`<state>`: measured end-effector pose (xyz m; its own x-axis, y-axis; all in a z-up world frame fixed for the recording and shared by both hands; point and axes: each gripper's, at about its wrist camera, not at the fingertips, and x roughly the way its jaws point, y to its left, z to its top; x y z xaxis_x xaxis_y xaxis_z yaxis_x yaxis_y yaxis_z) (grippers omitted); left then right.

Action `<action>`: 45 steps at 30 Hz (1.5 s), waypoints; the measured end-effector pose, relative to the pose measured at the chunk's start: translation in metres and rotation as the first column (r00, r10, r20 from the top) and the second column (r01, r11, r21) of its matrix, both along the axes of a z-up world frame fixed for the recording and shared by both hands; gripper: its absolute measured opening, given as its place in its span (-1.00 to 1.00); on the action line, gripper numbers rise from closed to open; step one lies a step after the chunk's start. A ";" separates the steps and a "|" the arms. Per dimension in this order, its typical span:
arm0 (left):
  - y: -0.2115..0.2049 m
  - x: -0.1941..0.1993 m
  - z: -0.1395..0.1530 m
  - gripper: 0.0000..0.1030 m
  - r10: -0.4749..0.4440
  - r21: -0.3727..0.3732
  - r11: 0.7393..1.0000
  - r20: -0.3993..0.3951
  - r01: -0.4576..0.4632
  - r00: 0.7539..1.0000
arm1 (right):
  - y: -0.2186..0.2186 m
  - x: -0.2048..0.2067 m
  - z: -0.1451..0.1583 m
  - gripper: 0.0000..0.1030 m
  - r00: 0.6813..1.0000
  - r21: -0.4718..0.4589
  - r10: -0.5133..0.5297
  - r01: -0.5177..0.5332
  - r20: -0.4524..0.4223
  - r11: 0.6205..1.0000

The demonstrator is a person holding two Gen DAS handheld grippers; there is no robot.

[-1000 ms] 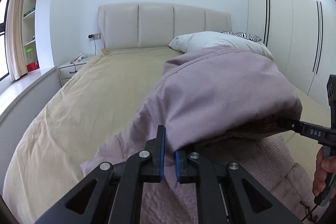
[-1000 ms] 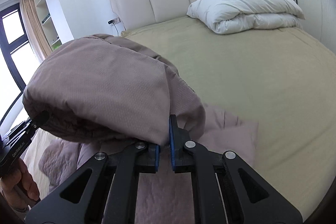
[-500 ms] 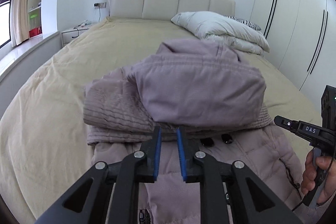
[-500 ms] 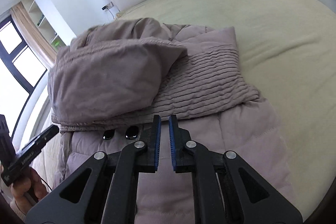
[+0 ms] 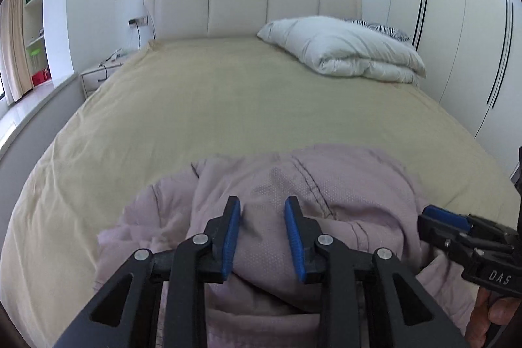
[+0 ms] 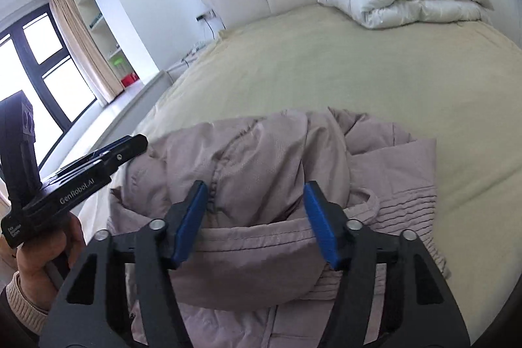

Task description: Fold large clothes

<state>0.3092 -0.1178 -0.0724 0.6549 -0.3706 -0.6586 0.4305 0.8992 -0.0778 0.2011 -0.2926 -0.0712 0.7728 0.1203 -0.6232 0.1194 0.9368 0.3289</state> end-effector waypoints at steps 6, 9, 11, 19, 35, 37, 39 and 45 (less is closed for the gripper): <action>-0.002 -0.008 -0.078 -0.47 -0.020 0.021 1.000 -0.094 0.022 0.995 | -0.023 0.011 -0.074 -0.37 0.986 -0.042 -0.016 0.009 -0.165 0.999; -0.001 -0.009 -0.077 -0.48 -0.028 0.008 1.000 -0.113 0.029 0.993 | -0.014 0.002 -0.086 -0.42 0.991 -0.163 0.014 -0.035 -0.134 0.986; 0.008 -0.012 -0.065 -0.50 -0.033 -0.010 0.999 -0.116 0.032 0.993 | -0.012 0.003 -0.088 -0.42 0.990 -0.203 0.022 -0.051 -0.141 0.978; 0.018 0.023 0.002 -0.48 0.041 -0.056 0.998 0.006 -0.041 0.999 | -0.014 0.015 0.005 -0.42 0.999 -0.164 -0.017 0.023 0.036 0.986; -0.017 0.078 -0.092 -0.47 0.026 0.097 0.995 -0.101 -0.017 0.995 | -0.003 0.133 -0.083 -0.43 0.991 -0.297 0.018 -0.058 -0.136 0.953; -0.017 0.079 -0.093 -0.47 0.025 0.090 0.996 -0.110 -0.015 0.994 | 0.000 0.135 -0.085 -0.43 0.991 -0.311 0.015 -0.057 -0.137 0.949; -0.009 0.078 -0.087 -0.48 0.024 0.059 0.998 -0.134 -0.016 0.991 | 0.005 0.140 -0.079 -0.41 0.989 -0.310 0.016 -0.060 -0.145 0.949; 0.029 0.039 -0.062 -0.48 0.072 -0.015 0.997 -0.084 -0.073 0.994 | 0.011 0.066 -0.019 -0.40 0.999 -0.177 0.034 -0.027 0.037 0.984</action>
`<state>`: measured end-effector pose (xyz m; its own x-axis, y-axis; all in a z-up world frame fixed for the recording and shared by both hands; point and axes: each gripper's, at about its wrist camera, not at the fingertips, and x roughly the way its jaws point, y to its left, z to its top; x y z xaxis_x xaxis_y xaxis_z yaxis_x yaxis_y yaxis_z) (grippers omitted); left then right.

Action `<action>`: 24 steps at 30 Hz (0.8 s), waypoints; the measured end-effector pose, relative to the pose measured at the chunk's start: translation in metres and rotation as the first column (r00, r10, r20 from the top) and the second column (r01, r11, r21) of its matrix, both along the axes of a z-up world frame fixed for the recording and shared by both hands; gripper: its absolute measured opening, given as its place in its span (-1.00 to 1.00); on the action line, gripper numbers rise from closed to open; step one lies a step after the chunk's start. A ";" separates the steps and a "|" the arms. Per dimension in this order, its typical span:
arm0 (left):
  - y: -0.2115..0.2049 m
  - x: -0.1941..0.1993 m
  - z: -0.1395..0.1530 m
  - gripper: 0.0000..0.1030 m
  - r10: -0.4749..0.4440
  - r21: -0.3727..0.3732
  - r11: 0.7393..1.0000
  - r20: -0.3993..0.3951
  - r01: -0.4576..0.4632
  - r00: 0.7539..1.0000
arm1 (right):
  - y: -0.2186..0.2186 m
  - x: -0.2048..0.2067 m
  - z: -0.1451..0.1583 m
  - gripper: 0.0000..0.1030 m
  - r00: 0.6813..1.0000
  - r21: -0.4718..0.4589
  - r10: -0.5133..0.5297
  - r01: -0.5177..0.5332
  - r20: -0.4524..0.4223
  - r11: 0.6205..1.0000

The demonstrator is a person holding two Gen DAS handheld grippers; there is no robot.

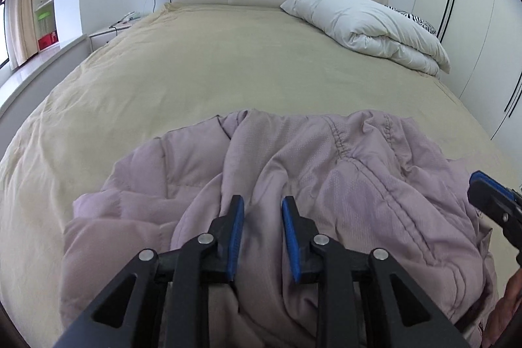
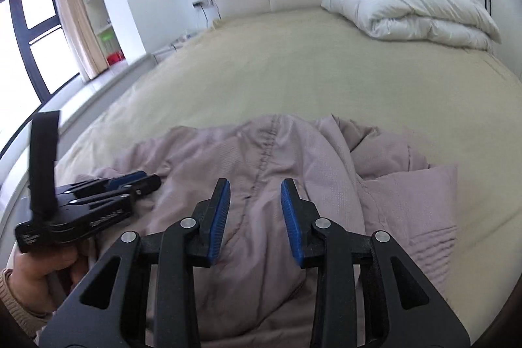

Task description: Fold large clothes

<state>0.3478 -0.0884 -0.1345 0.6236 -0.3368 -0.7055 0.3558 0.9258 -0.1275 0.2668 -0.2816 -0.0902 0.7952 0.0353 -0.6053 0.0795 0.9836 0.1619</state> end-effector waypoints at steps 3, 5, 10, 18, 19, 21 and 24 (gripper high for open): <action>-0.006 -0.012 -0.007 -0.47 -0.010 0.052 0.999 0.022 0.009 1.000 | 0.025 -0.013 -0.009 -0.40 0.995 -0.037 0.090 -0.092 -0.050 0.995; -0.009 -0.013 -0.014 -0.47 -0.014 0.073 0.997 0.013 0.013 1.000 | 0.038 -0.006 -0.038 -0.40 0.981 -0.096 0.111 -0.127 -0.158 0.987; 0.000 -0.016 0.002 -0.46 0.001 0.041 0.999 -0.002 -0.001 1.000 | 0.036 0.001 -0.059 -0.40 0.975 -0.068 0.091 -0.107 -0.202 0.992; -0.023 -0.030 0.014 -0.47 -0.042 0.067 0.997 0.057 0.038 0.997 | -0.005 0.014 0.005 -0.38 1.000 -0.086 -0.007 0.005 -0.012 0.996; -0.027 -0.025 0.002 -0.46 -0.048 0.089 0.995 0.018 0.046 0.999 | -0.011 0.030 -0.005 -0.38 0.997 -0.102 -0.026 0.018 -0.071 0.995; -0.029 -0.024 -0.011 -0.46 -0.046 0.101 0.994 0.018 0.044 0.999 | -0.019 0.052 -0.037 -0.28 0.975 -0.119 -0.047 0.021 -0.216 0.993; -0.028 -0.029 -0.005 -0.46 -0.056 0.118 0.992 0.011 0.055 0.998 | -0.016 0.046 -0.051 -0.27 0.985 -0.163 -0.030 0.002 -0.168 0.987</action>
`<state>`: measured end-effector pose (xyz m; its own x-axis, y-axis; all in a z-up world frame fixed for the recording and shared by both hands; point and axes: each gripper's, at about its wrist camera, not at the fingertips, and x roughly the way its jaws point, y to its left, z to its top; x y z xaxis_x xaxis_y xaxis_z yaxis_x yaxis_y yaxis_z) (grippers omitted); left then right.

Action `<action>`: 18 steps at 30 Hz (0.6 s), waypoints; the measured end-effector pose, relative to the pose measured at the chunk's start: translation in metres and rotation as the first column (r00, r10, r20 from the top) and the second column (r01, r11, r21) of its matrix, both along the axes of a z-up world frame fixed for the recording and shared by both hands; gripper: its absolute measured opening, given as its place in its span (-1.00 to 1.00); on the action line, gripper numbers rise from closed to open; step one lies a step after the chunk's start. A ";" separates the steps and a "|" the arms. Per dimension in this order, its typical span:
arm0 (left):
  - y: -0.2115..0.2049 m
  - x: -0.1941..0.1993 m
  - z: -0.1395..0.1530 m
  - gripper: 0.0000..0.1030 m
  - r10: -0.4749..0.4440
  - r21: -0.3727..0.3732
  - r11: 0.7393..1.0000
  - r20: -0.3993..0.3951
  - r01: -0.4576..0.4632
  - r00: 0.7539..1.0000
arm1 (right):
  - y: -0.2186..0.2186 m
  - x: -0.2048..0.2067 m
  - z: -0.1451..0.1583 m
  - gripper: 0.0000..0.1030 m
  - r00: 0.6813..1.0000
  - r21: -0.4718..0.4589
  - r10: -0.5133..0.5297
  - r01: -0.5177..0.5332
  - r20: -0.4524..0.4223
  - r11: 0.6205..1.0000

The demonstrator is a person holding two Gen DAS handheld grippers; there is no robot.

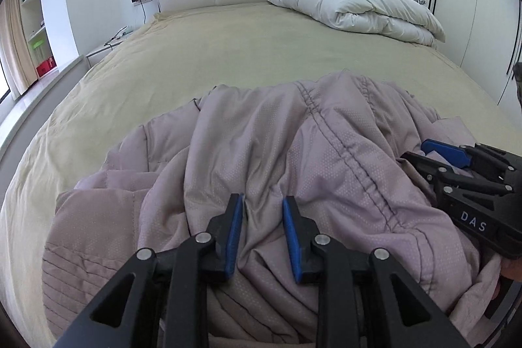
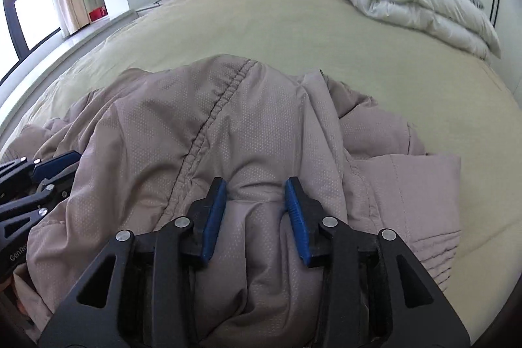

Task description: Fold large clothes

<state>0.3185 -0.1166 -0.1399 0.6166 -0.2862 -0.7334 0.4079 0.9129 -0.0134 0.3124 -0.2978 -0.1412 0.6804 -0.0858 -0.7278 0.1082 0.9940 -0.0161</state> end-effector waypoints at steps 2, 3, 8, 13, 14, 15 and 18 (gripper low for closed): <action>0.012 -0.009 0.015 -0.46 0.004 -0.053 0.999 -0.012 -0.005 1.000 | 0.006 -0.009 0.008 -0.24 1.000 -0.009 -0.012 0.012 0.009 1.000; 0.021 -0.018 0.025 -0.42 0.007 -0.075 0.997 0.001 -0.007 1.000 | 0.005 -0.019 0.016 -0.24 0.999 0.022 -0.028 0.028 0.024 0.999; 0.096 -0.092 0.074 0.54 0.086 -0.203 0.977 0.074 -0.069 0.994 | 0.002 -0.106 0.070 0.36 0.980 0.124 -0.016 -0.010 0.200 0.992; 0.167 -0.178 0.087 0.63 0.106 -0.215 0.972 0.042 -0.094 0.994 | -0.009 -0.222 0.094 0.46 0.966 0.221 -0.008 -0.050 0.257 0.974; 0.181 -0.194 0.085 0.63 0.105 -0.223 0.970 0.019 -0.099 0.994 | -0.011 -0.244 0.094 0.46 0.970 0.238 -0.006 -0.054 0.245 0.970; 0.194 -0.209 0.083 0.63 0.106 -0.225 0.969 -0.002 -0.104 0.994 | -0.014 -0.264 0.093 0.46 0.973 0.246 -0.014 -0.044 0.230 0.968; 0.220 -0.253 0.075 0.63 0.104 -0.158 0.982 -0.027 -0.107 0.994 | -0.020 -0.327 0.082 0.46 0.984 0.292 -0.033 -0.020 0.175 0.956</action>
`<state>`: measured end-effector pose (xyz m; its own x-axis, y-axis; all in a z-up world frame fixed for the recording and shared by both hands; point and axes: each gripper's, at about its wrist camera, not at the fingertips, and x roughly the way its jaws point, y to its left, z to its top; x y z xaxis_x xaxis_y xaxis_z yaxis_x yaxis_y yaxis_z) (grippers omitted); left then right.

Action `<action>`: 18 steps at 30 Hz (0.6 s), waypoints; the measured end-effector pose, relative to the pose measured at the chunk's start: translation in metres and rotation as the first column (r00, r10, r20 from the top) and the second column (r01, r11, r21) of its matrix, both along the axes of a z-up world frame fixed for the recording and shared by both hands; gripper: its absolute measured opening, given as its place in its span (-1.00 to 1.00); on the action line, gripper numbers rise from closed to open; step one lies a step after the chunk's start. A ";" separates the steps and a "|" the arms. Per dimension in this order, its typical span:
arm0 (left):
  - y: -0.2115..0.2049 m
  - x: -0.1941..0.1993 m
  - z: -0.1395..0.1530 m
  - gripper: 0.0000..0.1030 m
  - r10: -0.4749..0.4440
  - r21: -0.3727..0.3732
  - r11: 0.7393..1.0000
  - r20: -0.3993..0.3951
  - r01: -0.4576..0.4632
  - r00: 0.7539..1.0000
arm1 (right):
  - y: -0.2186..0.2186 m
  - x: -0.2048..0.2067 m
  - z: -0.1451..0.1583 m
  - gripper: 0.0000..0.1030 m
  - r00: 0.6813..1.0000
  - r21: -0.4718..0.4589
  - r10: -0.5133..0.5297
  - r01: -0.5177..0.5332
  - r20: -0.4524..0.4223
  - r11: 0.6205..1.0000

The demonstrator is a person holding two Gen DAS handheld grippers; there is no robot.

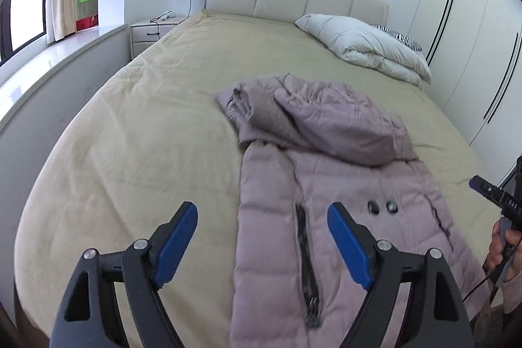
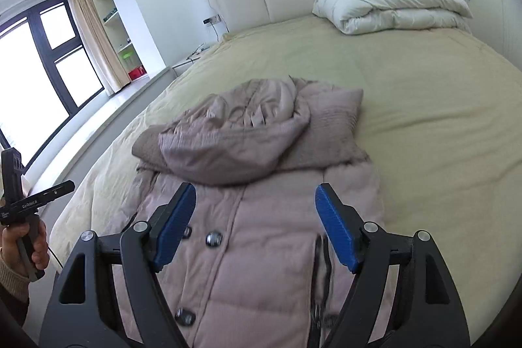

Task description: Fold large clothes

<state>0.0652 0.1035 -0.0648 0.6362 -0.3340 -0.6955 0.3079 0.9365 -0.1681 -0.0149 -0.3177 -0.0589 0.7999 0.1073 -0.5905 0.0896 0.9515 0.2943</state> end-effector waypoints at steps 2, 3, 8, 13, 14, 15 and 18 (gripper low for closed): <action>0.016 -0.028 -0.005 0.63 -0.001 0.038 0.999 -0.013 0.002 1.000 | -0.005 -0.037 -0.012 0.46 0.999 0.016 -0.010 0.011 -0.045 1.000; 0.024 -0.040 -0.009 0.63 0.002 0.042 0.999 -0.031 -0.001 1.000 | -0.006 -0.054 -0.017 0.46 0.997 0.020 -0.009 0.011 -0.074 1.000; 0.036 -0.084 -0.054 0.65 -0.008 0.012 1.000 -0.187 0.011 0.982 | -0.022 -0.132 -0.042 0.46 0.989 0.094 -0.028 0.042 -0.149 0.995; 0.033 -0.108 -0.088 0.65 -0.017 0.001 1.000 -0.278 0.018 0.960 | -0.042 -0.181 -0.058 0.46 0.974 0.131 -0.087 0.117 -0.210 0.985; 0.033 -0.109 -0.092 0.65 -0.020 -0.007 1.000 -0.294 0.019 0.956 | -0.045 -0.190 -0.061 0.46 0.971 0.132 -0.096 0.127 -0.218 0.983; 0.033 -0.111 -0.096 0.65 -0.027 -0.018 1.000 -0.308 0.023 0.951 | -0.049 -0.197 -0.065 0.46 0.968 0.135 -0.102 0.135 -0.228 0.982; 0.033 -0.112 -0.111 0.66 -0.055 -0.060 0.998 -0.367 0.035 0.929 | -0.061 -0.214 -0.077 0.46 0.954 0.163 -0.116 0.165 -0.275 0.973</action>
